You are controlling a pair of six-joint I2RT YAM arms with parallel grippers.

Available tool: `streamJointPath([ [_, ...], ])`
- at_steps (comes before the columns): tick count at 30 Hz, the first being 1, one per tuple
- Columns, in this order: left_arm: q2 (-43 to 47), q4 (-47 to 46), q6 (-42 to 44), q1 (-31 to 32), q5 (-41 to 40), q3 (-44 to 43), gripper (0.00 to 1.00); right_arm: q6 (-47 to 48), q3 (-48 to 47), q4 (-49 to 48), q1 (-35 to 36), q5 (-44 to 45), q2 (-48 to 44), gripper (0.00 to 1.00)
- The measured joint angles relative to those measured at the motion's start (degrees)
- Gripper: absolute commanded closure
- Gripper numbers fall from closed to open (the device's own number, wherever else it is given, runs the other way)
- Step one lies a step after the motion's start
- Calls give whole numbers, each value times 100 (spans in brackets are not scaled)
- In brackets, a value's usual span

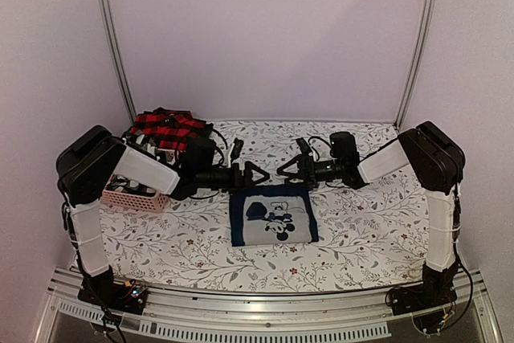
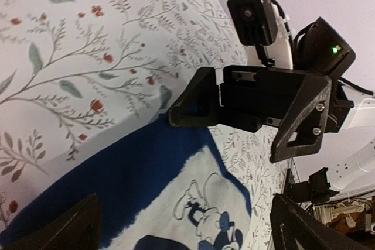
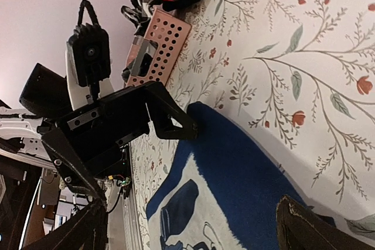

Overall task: Fold and stack the mixed laundry pile
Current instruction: Adjust the square-folded T-shirt at the center of the board.

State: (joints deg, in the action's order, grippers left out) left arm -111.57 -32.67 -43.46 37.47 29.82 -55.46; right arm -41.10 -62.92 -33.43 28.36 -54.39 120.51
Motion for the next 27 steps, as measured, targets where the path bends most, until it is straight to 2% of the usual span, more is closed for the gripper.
streamJointPath([
  [4,-433,-258,-129,-345,83,380,0,0,-201,-39,-39,-101,531,2],
  [10,-413,-385,-146,-662,26,511,0,17,-643,15,-142,-195,826,3],
  [15,140,365,354,-673,-282,577,0,249,-852,387,-197,-221,839,3],
  [20,1287,1174,1152,-479,-946,634,0,758,-225,1307,-223,48,-98,4],
  [23,1945,1161,1237,-378,-1134,1025,2,1405,-37,2096,-94,560,-1003,5],
  [25,2116,1209,1145,-398,-1106,1268,7,1843,-33,2516,94,1019,-1569,5],
  [27,2015,1451,1095,-378,-1172,1300,17,2186,11,2793,382,1399,-2046,6],
])
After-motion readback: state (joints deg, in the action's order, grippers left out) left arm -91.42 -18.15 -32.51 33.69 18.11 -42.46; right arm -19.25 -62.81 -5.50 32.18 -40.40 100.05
